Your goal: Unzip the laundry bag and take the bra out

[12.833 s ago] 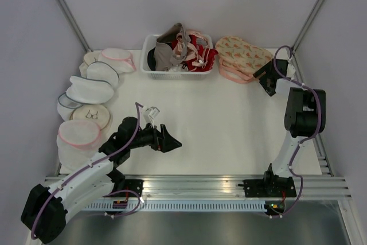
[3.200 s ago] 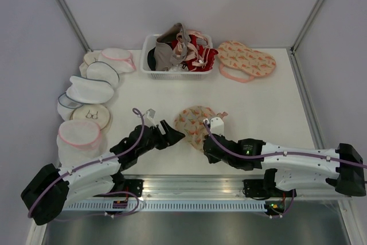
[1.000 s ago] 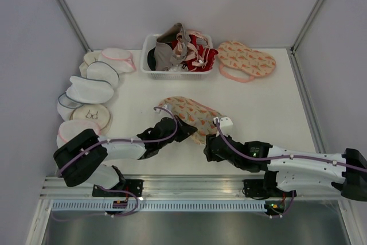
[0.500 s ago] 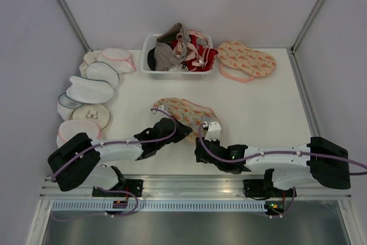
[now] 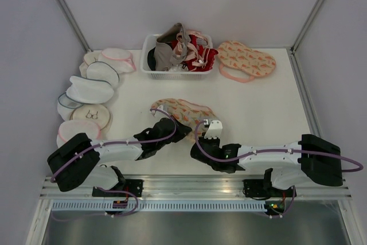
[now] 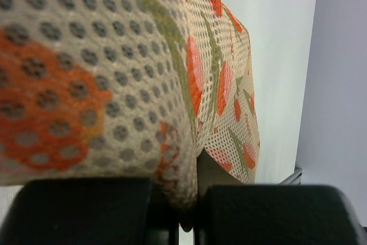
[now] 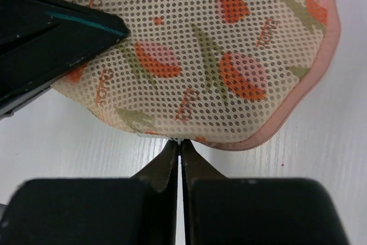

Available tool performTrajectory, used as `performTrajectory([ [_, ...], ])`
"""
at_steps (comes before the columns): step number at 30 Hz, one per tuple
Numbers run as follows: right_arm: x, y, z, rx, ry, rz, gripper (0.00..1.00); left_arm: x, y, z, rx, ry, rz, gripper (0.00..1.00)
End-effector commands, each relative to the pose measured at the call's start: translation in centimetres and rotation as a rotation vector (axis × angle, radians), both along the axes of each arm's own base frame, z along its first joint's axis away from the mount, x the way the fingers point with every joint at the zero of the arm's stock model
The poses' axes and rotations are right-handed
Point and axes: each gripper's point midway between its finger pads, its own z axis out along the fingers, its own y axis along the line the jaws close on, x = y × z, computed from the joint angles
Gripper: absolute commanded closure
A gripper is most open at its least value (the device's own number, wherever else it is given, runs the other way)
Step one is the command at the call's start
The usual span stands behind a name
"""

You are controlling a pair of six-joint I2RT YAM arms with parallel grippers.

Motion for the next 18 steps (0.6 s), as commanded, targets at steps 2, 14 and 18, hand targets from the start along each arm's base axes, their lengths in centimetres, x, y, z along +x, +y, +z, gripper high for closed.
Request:
performTrajectory([
  [2, 1.3, -0.7, 2.1, 0.009, -0.068, -0.093, 1.00, -0.2, 0.7, 0.3, 0.002, 0.012, 0.045, 0.98],
  [14, -2.9, -7.5, 2.3, -0.218, 0.094, 0.015, 0.99, 0.1, 5.9, -2.0, 0.190, -0.021, 0.079, 0.98],
  [18, -2.7, -11.4, 2.8, -0.346, 0.072, -0.041, 1.00, 0.4, 7.4, -1.6, 0.242, -0.074, 0.010, 0.98],
])
